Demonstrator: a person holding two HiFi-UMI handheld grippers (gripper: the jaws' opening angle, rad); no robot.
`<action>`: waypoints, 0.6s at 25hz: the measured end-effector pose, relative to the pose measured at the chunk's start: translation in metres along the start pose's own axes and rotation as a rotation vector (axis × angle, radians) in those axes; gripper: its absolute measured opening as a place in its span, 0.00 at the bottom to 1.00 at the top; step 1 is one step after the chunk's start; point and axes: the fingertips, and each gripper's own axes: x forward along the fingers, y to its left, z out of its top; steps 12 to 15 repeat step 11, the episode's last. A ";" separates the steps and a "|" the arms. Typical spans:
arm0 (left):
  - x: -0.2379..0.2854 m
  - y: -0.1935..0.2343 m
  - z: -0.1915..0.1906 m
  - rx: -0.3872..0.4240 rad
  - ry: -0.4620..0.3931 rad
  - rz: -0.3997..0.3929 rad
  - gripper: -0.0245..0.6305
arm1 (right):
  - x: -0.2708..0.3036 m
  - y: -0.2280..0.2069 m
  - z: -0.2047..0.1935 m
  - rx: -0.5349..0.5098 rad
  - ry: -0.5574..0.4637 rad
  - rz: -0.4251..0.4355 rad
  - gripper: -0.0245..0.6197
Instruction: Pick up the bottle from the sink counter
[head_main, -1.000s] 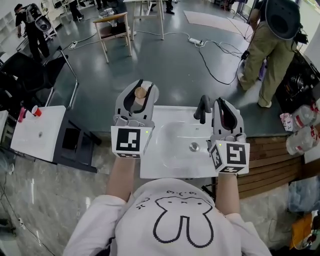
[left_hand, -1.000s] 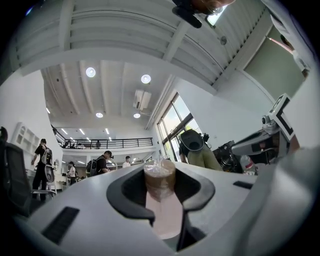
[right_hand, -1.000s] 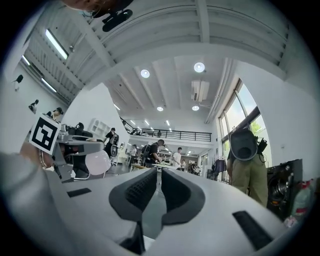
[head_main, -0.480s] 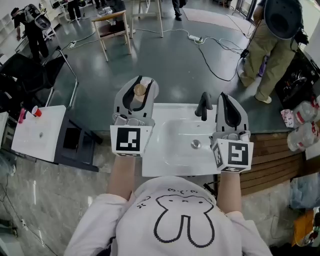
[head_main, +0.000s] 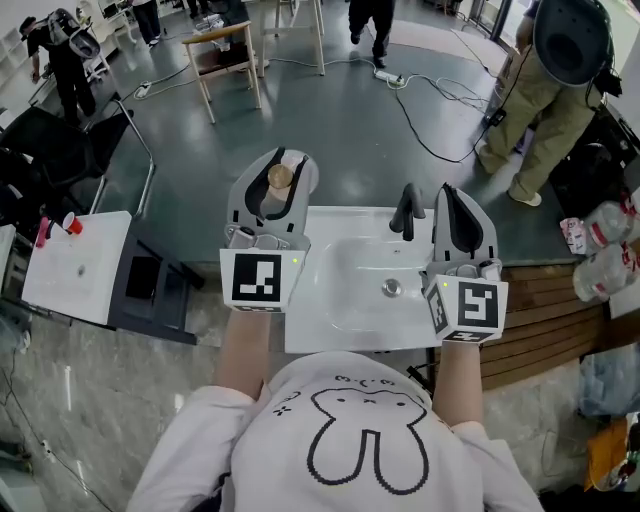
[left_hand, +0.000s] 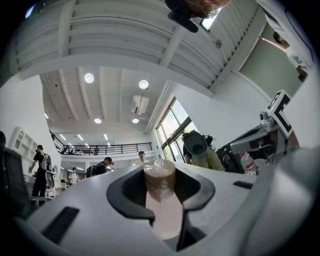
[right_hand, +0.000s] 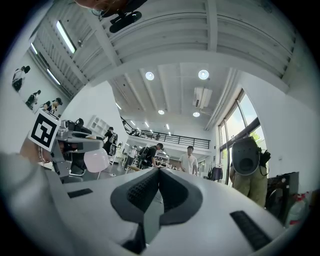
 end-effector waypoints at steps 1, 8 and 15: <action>0.000 0.001 -0.001 -0.004 0.005 0.001 0.22 | 0.000 0.000 0.000 0.000 0.000 0.001 0.08; 0.002 0.001 0.001 0.011 -0.006 -0.009 0.22 | 0.002 0.002 -0.001 0.001 0.002 0.007 0.08; 0.003 0.002 0.004 0.020 -0.027 -0.011 0.22 | 0.004 0.005 -0.001 0.001 0.002 0.012 0.08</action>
